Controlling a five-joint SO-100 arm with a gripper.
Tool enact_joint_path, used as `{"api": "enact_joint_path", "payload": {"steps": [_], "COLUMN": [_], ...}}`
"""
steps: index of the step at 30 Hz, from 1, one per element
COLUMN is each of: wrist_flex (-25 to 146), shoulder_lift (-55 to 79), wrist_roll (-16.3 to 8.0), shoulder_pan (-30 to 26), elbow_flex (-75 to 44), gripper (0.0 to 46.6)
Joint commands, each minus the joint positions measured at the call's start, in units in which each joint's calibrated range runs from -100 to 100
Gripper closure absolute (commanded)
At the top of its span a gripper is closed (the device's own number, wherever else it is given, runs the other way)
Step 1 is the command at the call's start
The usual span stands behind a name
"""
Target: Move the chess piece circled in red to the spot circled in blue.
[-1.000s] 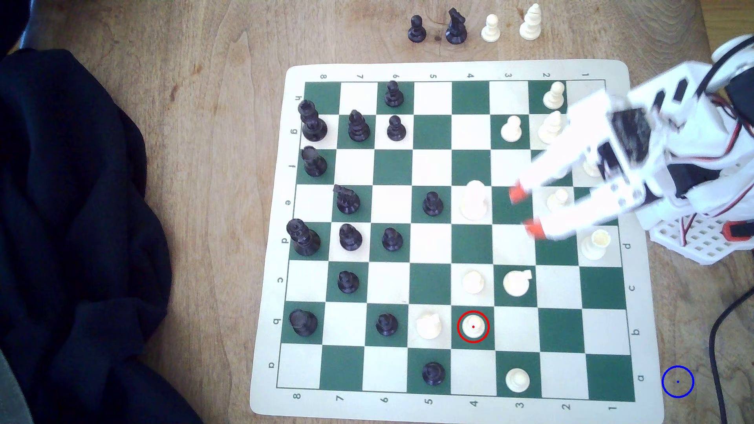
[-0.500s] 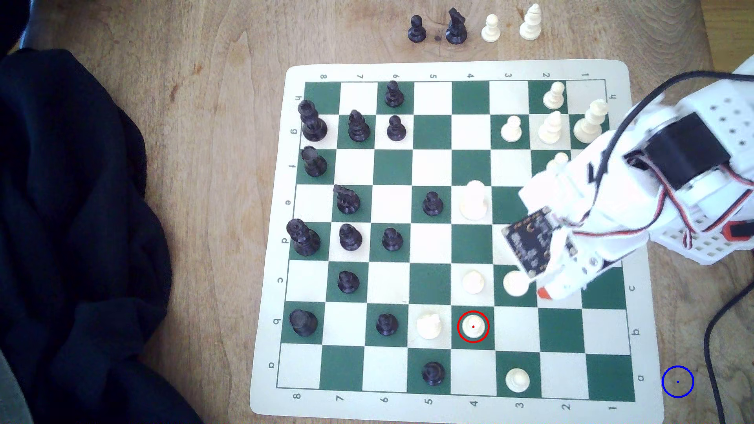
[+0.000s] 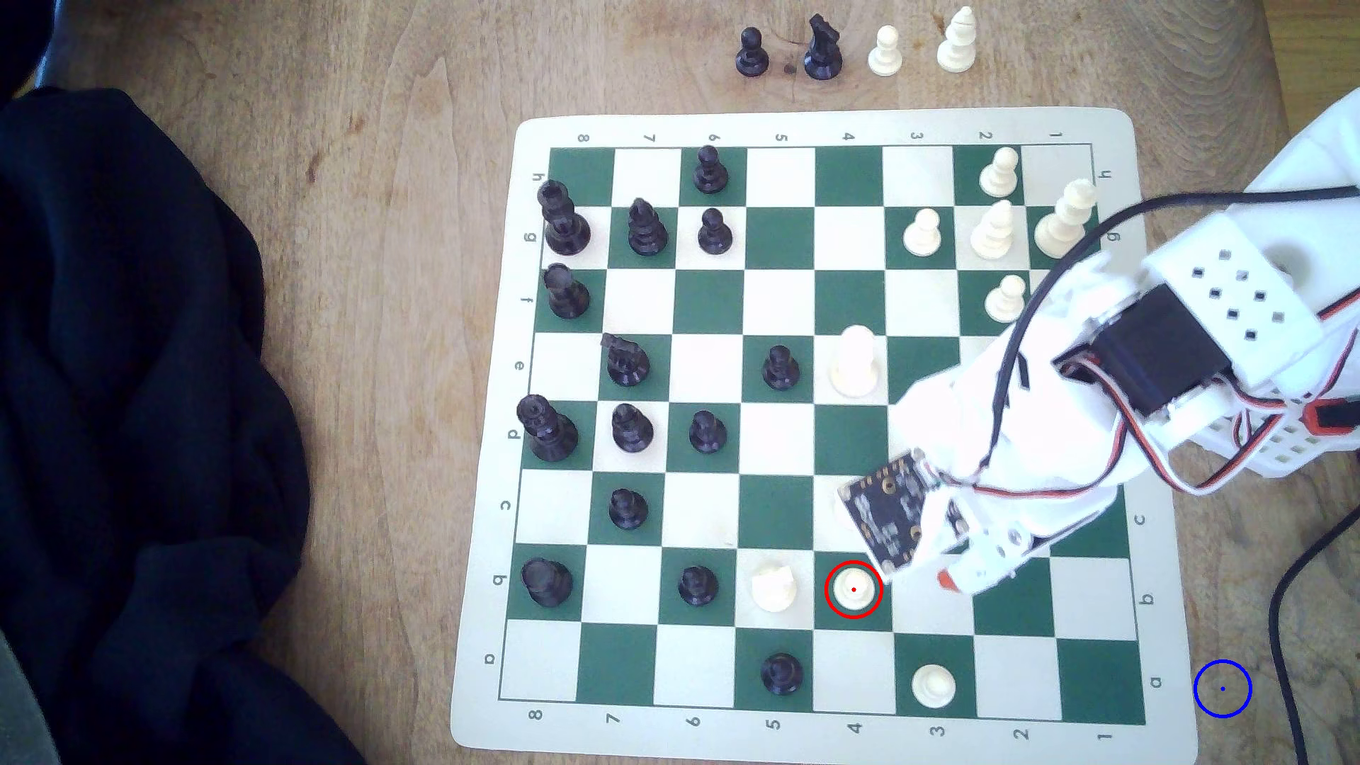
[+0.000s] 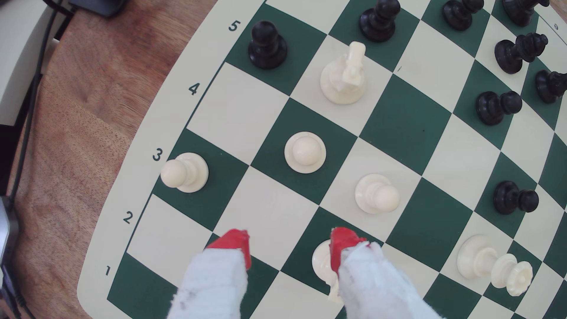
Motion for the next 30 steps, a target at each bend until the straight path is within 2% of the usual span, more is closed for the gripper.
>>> {"api": "enact_joint_path", "payload": {"steps": [1,9,30], "wrist_flex": [-2.3,-6.2,-14.2], "shoulder_lift": [2.4,8.5,19.4], "wrist_roll": [-0.1,0.2,-0.1], "shoulder_pan": [-0.1,1.4,1.3], "elbow_flex": [-4.0,-4.7,-8.1], "gripper": [32.5,32.3,33.3]}}
